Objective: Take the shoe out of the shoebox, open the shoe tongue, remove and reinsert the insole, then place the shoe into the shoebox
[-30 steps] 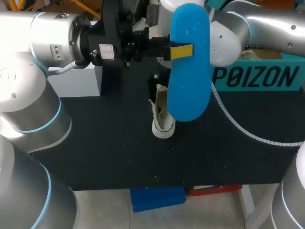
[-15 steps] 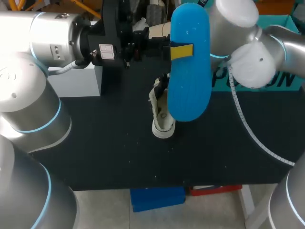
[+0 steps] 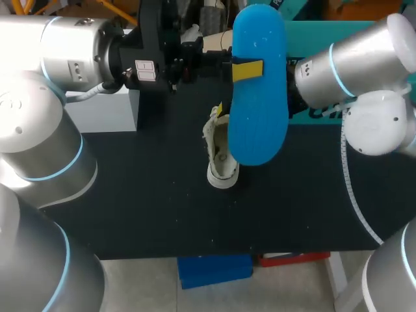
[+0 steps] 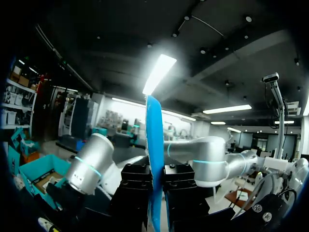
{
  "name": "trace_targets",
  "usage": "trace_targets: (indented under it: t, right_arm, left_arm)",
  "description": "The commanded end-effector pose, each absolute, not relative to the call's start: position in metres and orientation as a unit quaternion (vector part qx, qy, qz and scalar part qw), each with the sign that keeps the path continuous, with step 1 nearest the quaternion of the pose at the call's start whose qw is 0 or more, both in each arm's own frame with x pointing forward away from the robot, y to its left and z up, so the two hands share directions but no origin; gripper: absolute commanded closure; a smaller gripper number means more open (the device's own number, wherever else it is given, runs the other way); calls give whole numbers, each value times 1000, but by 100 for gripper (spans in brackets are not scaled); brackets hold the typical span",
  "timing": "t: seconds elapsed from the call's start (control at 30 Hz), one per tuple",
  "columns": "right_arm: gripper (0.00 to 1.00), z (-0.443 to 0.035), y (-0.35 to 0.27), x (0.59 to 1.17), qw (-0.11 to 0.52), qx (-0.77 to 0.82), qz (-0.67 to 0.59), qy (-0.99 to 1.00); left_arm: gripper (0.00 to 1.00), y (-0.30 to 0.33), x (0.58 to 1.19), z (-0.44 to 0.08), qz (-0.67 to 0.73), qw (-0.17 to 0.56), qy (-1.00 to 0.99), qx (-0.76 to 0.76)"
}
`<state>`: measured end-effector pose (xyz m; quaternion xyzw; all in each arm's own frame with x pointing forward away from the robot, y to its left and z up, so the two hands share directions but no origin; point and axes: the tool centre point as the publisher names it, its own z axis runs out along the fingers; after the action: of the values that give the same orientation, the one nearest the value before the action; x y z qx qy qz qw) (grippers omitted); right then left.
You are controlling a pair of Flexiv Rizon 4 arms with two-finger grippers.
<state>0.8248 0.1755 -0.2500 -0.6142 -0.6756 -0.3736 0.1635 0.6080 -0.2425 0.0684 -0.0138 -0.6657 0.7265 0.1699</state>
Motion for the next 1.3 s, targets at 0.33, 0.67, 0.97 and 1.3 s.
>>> trace_targets:
  t: [0.33,0.67,0.97,1.3]
  right_arm:
    - [0,-249,177,822,336,-523,-513,-592]
    - [0,-249,174,823,376,-518,-544,-543]
    - [0,-245,171,827,359,-521,-564,-530]
    - [0,-245,171,827,359,-521,-564,-530]
  left_arm:
    - [100,-245,607,68,726,169,-666,-13]
    - [100,-245,607,68,726,169,-666,-13]
    - [100,-245,607,68,726,169,-666,-13]
    - [100,-252,602,49,720,52,-680,-129]
